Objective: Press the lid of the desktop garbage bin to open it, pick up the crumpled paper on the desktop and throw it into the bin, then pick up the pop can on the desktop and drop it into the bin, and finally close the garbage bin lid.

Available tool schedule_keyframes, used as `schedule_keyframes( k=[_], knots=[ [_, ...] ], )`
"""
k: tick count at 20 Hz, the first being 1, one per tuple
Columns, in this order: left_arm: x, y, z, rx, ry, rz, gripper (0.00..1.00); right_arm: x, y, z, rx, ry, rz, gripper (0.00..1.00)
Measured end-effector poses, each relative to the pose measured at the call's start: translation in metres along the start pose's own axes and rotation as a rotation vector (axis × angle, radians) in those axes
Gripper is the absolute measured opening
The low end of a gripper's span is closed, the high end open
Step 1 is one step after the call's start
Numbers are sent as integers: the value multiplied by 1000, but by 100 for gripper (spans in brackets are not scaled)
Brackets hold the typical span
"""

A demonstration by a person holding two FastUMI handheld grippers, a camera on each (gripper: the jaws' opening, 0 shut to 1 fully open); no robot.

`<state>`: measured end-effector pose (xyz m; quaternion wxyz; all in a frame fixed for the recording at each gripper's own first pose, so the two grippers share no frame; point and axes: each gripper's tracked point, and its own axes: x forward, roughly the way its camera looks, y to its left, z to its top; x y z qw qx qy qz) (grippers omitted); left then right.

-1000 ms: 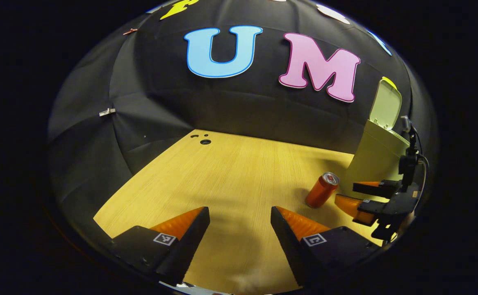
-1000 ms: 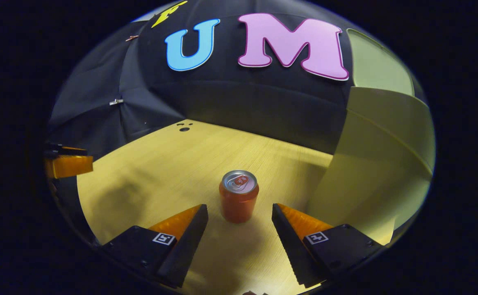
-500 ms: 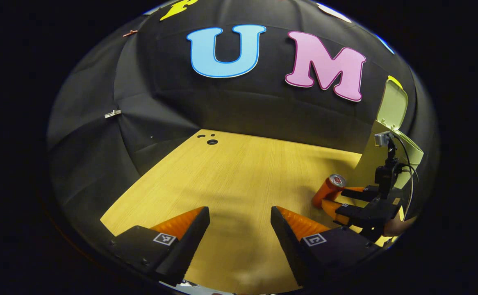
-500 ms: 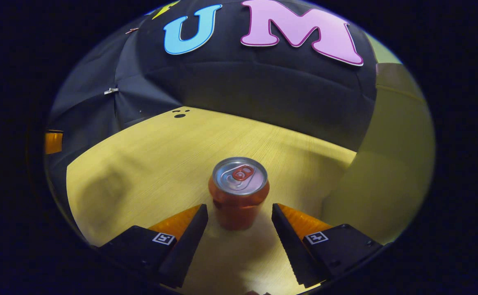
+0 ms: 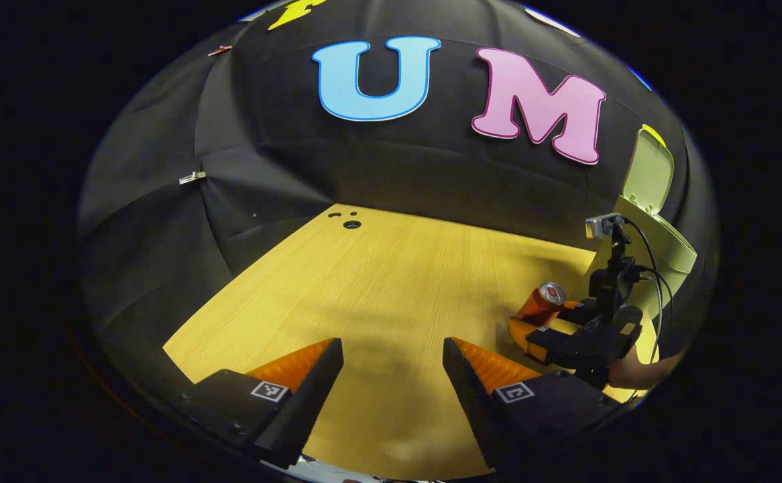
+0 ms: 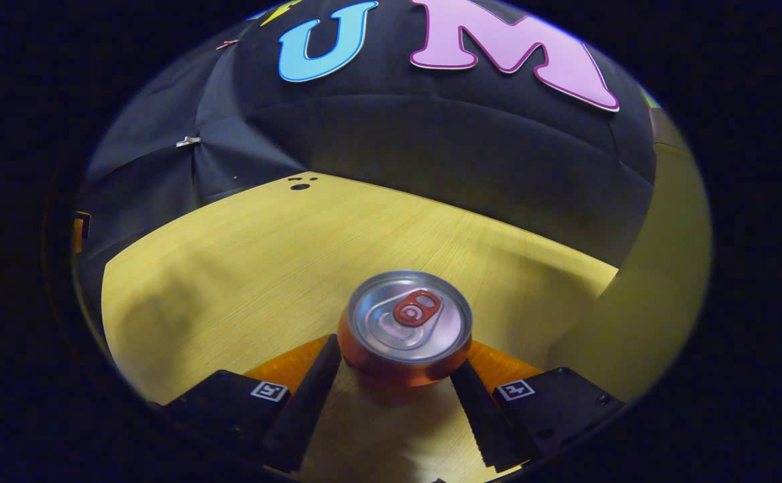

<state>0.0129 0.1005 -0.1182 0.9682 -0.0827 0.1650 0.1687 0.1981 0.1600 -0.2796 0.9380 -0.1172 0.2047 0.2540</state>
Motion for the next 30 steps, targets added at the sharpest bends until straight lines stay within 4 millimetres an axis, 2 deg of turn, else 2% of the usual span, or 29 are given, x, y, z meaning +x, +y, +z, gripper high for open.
schedule_keyframes(
  k=[1, 3, 6, 9, 11, 14, 17, 20, 24, 27, 30],
  knots=[
    [-2, -3, -1, 0, -3, -3, 96, 2, 2, 1, -4, -3, 7, 86],
    [-4, -8, -4, 4, 1, -10, 96, 0, 4, 3, -5, -6, 10, 85],
    [-8, -11, -9, 7, -1, -22, 96, -14, 4, 20, -16, -28, 6, 82],
    [-11, -18, -12, -1, -5, -63, 96, -46, -4, 46, -56, -55, -26, 82],
    [-13, -23, -11, 25, -15, -83, 96, -74, -9, 68, -75, -85, -45, 82],
    [-19, -37, -3, 77, -47, -129, 96, -119, -15, 100, -96, -128, -66, 82],
    [-31, -57, 7, 49, -81, -199, 96, -159, -22, 130, -92, -172, -91, 82],
    [-44, -71, 14, 40, -103, -248, 96, -195, -41, 159, -44, -217, -134, 82],
    [-58, -75, 11, 79, -112, -293, 96, -233, -83, 194, 12, -291, -222, 82],
    [-63, -70, 5, 97, -105, -305, 96, -257, -123, 208, 44, -326, -307, 82],
    [-65, -63, 7, 106, -104, -303, 96, -268, -159, 212, 80, -341, -392, 82]
  ],
)
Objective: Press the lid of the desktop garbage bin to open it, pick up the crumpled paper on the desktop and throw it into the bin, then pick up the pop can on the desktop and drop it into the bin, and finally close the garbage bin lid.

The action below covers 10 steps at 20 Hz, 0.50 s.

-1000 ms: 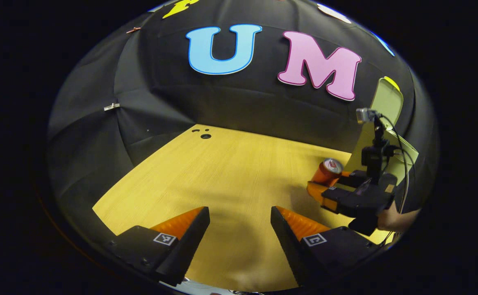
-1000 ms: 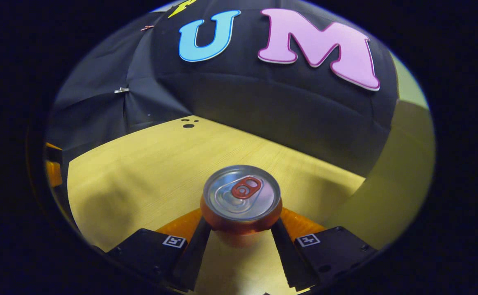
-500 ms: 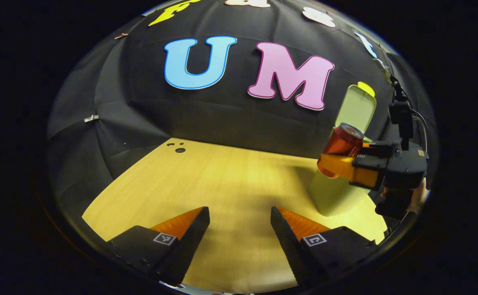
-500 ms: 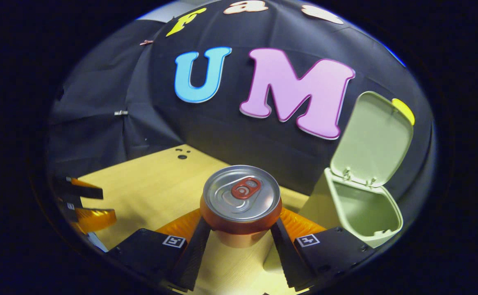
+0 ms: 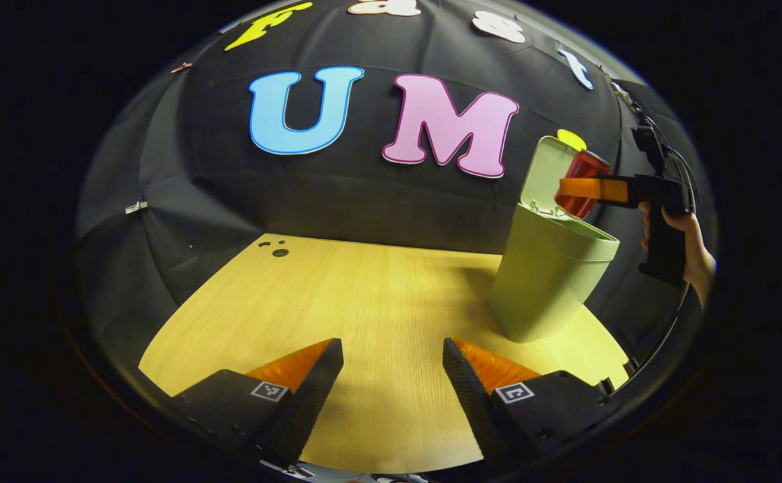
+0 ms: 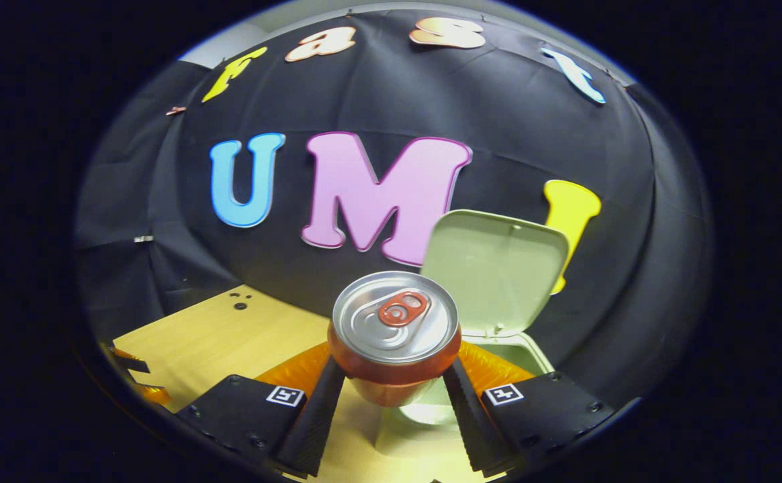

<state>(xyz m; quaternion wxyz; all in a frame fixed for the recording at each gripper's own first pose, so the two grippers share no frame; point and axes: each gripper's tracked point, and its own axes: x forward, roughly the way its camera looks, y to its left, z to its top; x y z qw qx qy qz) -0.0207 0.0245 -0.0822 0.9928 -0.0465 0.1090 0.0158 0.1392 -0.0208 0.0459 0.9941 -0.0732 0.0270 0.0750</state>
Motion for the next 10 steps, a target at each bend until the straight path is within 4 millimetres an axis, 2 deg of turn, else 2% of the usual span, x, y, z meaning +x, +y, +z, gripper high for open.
schedule_keyframes(
  k=[2, 5, 8, 10],
  knots=[
    [-2, 6, 2, 2, -3, 7, 96, 4, -27, 5, 3, -8, -57, 82],
    [-4, 14, -2, 1, 5, 22, 96, 12, -58, 0, -3, 9, -108, 82],
    [-7, 22, -7, 1, 16, 32, 96, 20, -80, -9, 2, 32, -146, 82],
    [-8, 26, -11, 5, 25, 39, 96, 24, -86, -18, 4, 55, -159, 82]
  ],
)
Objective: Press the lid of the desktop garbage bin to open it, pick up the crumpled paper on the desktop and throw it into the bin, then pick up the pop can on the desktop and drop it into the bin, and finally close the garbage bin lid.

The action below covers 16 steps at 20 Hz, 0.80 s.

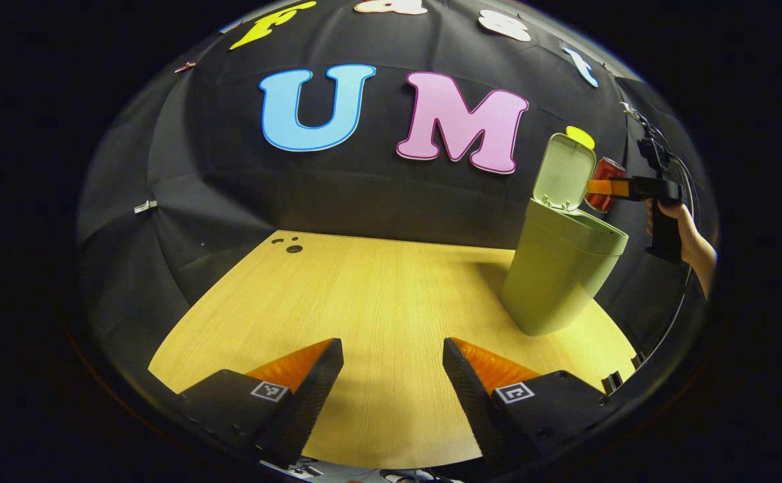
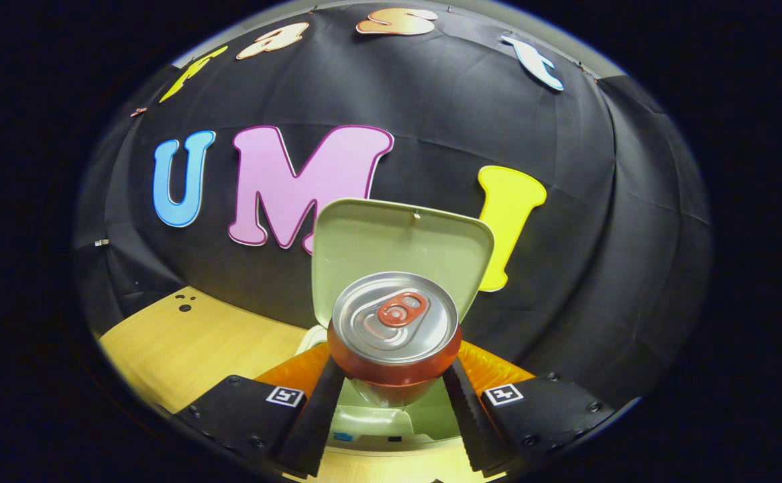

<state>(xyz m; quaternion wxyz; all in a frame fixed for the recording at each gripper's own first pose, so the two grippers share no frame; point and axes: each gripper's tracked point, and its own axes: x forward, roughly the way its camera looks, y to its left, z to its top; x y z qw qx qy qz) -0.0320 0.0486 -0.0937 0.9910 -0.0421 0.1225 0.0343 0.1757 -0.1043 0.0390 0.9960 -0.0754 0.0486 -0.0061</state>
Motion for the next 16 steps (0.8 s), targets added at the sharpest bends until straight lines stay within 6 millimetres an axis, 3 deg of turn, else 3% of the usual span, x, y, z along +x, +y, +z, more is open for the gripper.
schedule_keyframes(
  k=[10, 11, 13, 16],
  knots=[
    [8, 20, -17, -24, 51, 39, 96, 10, 6, -34, -1, 93, 2, 85],
    [9, 21, -19, -22, 54, 40, 96, 10, 7, -34, 4, 93, 2, 90],
    [10, 23, -21, -21, 62, 41, 96, 10, 6, -31, 23, 91, -5, 91],
    [11, 25, -21, -29, 64, 41, 96, 4, 2, -4, 41, 21, -23, 97]
  ],
)
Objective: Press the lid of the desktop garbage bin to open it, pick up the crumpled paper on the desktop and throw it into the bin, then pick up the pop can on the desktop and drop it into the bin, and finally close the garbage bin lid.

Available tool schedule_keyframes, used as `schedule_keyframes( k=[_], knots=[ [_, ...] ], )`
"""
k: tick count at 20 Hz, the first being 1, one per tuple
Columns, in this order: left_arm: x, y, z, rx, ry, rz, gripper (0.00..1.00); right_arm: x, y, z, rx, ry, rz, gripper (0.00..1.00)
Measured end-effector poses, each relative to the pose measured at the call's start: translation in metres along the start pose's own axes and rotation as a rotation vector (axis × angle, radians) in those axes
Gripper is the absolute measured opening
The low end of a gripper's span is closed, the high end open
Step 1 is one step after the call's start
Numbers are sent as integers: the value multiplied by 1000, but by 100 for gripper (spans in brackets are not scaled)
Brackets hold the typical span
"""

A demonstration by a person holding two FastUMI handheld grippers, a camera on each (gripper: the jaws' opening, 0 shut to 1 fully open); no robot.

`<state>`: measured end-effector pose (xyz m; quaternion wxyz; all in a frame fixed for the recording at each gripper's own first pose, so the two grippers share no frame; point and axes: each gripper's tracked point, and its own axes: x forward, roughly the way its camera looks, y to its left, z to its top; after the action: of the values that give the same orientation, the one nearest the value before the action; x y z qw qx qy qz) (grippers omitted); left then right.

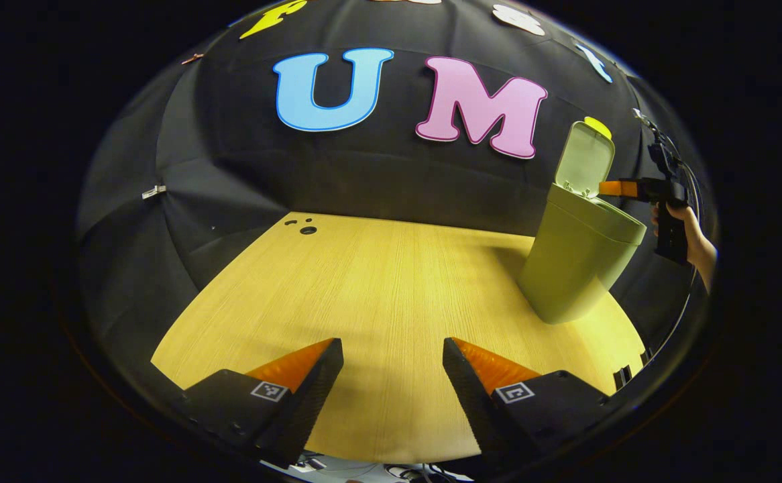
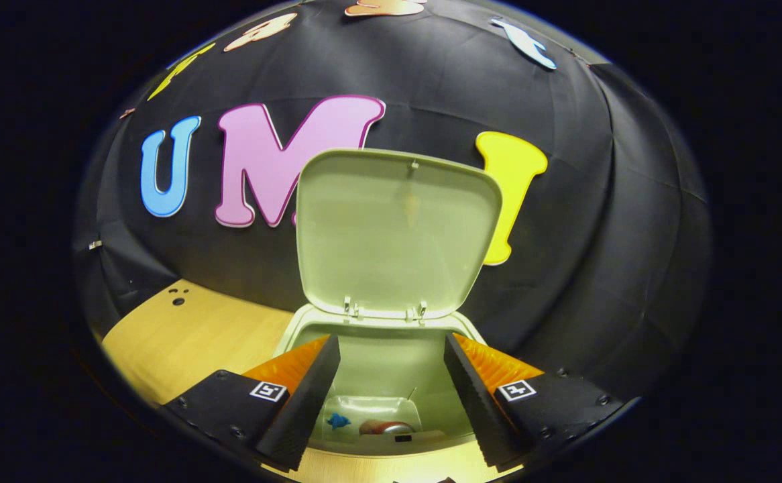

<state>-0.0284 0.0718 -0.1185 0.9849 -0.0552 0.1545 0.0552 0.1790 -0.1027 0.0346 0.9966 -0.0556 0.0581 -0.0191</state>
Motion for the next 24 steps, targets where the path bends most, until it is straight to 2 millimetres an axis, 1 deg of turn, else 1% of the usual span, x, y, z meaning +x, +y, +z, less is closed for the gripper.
schedule_keyframes(
  k=[2, 5, 7, 9, 11, 12, 14, 16, 17, 18, 21, 23, 24],
  knots=[
    [2, 2, -1, -5, 3, -2, 96, -8, 3, 25, 1, -47, 14, 98],
    [4, 4, -4, -8, 7, -4, 96, -20, 10, 70, 15, -120, 46, 98],
    [5, 6, -7, -9, 11, -4, 96, -24, 15, 100, 16, -157, 65, 97],
    [7, 10, -12, -10, 18, 0, 96, -21, 16, 128, 2, -184, 74, 98],
    [5, 15, -16, -14, 22, 7, 96, -17, 15, 154, -10, -208, 81, 97],
    [5, 17, -17, -17, 23, 12, 96, -14, 16, 163, -6, -206, 94, 97],
    [1, 24, -18, -29, 13, 26, 96, -5, 14, 176, 5, -194, 105, 97],
    [-3, 31, -21, -50, 8, 44, 96, 7, 8, 189, -1, -189, 94, 97],
    [-5, 35, -23, -62, 8, 53, 96, 16, 5, 193, -4, -183, 86, 97],
    [-6, 40, -26, -68, 11, 67, 96, 25, 3, 193, 0, -164, 84, 97],
    [-10, 59, -33, -54, 9, 120, 96, 59, -7, 183, 64, -76, 66, 97],
    [-15, 71, -35, -56, 5, 140, 96, 77, -11, 170, 146, -4, 67, 98],
    [-18, 76, -36, -58, 5, 154, 96, 82, -11, 159, 176, 37, 73, 97]
  ],
)
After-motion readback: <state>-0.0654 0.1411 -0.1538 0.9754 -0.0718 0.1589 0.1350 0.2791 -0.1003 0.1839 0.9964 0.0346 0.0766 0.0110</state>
